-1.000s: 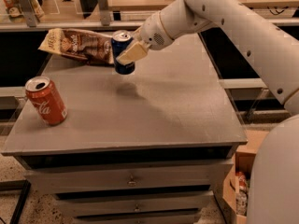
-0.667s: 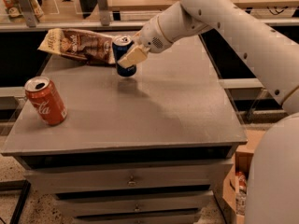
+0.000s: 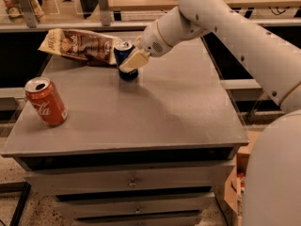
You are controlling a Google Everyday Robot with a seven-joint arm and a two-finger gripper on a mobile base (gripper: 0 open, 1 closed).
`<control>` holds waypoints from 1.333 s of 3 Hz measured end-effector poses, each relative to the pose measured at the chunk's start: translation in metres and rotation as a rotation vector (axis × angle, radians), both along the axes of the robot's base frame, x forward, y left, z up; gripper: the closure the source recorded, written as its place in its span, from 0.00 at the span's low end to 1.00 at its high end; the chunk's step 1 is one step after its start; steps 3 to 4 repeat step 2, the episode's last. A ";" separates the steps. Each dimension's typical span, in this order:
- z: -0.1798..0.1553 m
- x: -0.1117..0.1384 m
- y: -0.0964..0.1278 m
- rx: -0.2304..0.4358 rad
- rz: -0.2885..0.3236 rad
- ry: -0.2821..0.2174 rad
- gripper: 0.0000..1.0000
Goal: Move pepsi can near brown chip bag
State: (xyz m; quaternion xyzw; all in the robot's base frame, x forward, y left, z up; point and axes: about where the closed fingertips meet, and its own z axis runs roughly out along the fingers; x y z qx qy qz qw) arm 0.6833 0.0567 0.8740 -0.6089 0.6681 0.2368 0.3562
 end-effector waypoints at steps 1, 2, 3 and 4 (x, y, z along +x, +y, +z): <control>-0.002 0.002 0.000 -0.006 0.000 0.014 0.00; -0.002 0.002 0.000 -0.006 0.000 0.014 0.00; -0.002 0.002 0.000 -0.006 0.000 0.014 0.00; -0.002 0.002 0.000 -0.006 0.000 0.014 0.00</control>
Offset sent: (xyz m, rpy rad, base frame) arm 0.0014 -0.0002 -0.0019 -0.0051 0.0112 -0.0001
